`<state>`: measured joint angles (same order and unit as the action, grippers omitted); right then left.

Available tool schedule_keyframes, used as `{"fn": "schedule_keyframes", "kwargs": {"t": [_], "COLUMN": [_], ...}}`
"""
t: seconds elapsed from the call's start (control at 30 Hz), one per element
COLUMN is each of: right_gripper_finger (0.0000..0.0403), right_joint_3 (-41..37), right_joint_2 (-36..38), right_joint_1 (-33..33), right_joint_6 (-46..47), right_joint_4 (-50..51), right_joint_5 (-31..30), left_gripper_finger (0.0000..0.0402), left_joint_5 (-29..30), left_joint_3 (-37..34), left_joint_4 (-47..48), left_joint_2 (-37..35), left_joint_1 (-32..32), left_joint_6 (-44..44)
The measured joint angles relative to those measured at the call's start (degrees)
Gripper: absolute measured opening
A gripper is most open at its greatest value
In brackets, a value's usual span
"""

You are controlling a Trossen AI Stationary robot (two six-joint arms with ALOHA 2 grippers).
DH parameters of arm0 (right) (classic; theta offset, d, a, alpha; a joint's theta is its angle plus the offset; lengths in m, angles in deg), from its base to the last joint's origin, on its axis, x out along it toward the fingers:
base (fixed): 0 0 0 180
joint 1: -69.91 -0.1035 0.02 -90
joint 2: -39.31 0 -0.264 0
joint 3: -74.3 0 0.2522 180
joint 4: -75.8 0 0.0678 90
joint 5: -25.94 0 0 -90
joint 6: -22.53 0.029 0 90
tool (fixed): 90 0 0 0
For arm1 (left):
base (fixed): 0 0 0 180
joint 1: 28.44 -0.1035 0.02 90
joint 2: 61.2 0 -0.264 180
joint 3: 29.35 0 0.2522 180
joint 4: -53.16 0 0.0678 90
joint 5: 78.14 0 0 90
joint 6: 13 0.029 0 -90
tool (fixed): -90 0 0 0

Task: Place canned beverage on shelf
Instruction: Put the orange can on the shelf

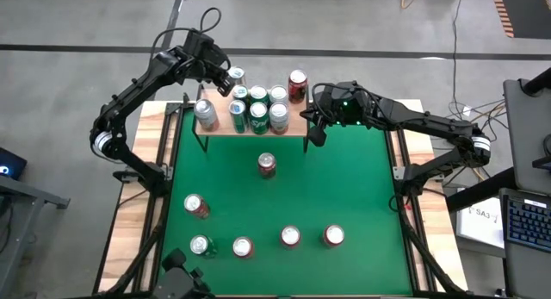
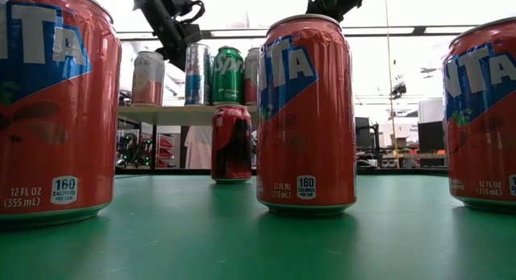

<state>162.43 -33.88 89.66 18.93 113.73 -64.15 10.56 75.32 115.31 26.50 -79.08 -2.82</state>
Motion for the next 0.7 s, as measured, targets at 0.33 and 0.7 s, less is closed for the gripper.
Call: {"fn": "schedule_keyframes", "kwargs": {"t": [0.33,0.7], "right_gripper_finger": [0.0009,0.0009], "right_joint_3": [0.0,0.0], "right_joint_2": [0.0,-0.24], "right_joint_1": [0.0,0.0], "right_joint_6": [0.0,-0.28], "right_joint_4": [0.0,-0.02], "right_joint_5": [0.02,0.01], "left_gripper_finger": [0.0,0.0], "left_joint_5": [-0.91,-0.94], "left_joint_3": [0.0,0.0], "left_joint_4": [-1.4,-2.07], "left_joint_2": [0.0,1.27], "left_joint_1": [0.32,0.96], "left_joint_6": [0.0,-0.22]}}
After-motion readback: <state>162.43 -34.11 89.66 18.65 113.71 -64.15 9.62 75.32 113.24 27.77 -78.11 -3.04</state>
